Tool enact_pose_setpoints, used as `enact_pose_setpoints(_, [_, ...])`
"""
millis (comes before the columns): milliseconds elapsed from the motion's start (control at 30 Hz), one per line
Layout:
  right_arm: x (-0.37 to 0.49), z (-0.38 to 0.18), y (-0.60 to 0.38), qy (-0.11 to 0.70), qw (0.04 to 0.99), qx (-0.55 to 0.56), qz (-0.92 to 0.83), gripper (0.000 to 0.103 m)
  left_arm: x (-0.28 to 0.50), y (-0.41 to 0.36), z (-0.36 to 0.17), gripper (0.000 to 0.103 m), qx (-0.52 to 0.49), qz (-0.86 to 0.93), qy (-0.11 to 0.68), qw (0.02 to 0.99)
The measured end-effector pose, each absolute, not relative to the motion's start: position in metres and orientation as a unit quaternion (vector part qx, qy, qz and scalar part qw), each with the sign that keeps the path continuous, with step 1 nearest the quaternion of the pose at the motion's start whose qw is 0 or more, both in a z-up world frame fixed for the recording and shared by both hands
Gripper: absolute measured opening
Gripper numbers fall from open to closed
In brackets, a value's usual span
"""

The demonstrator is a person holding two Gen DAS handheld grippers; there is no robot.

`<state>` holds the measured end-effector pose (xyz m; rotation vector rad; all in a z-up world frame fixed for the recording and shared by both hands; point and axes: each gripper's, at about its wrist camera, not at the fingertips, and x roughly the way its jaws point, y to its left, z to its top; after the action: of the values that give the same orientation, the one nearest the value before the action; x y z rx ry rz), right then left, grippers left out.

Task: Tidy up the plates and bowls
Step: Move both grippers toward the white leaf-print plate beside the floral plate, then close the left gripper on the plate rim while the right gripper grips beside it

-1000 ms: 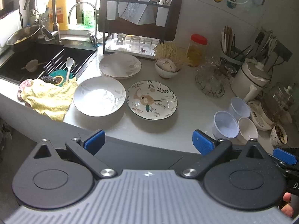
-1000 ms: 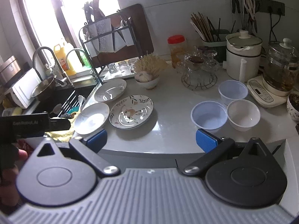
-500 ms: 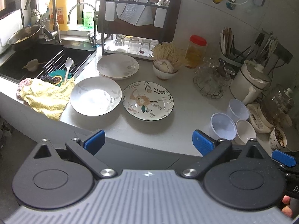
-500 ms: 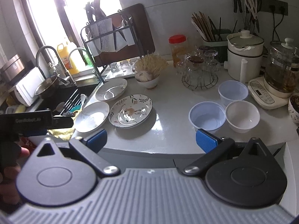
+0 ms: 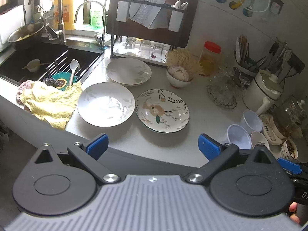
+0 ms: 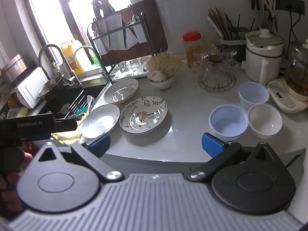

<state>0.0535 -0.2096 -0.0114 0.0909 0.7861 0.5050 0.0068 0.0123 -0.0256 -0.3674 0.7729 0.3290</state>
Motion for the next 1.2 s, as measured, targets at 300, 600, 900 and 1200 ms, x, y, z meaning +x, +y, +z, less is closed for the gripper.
enact_pose_setpoints(300, [0.068, -0.013, -0.151, 0.385, 0.894, 0.052, 0.223, 0.103, 0.027, 0.081, -0.034, 0.101, -0.168, 0.139, 0.387, 0.896])
enact_pose_setpoints(600, [0.089, -0.021, -0.101, 0.409, 0.881, 0.057, 0.231, 0.100, 0.045, 0.146, -0.052, 0.101, -0.186, 0.140, 0.398, 0.887])
enact_pose_setpoints(900, [0.119, -0.033, -0.052, 0.429, 0.877, 0.057, 0.209, 0.100, 0.076, 0.203, -0.070, 0.101, -0.194, 0.125, 0.409, 0.883])
enact_pose_setpoints(1200, [0.150, -0.053, -0.010, 0.448, 0.868, 0.105, 0.184, 0.100, 0.116, 0.260, -0.087, 0.101, -0.179, 0.096, 0.426, 0.882])
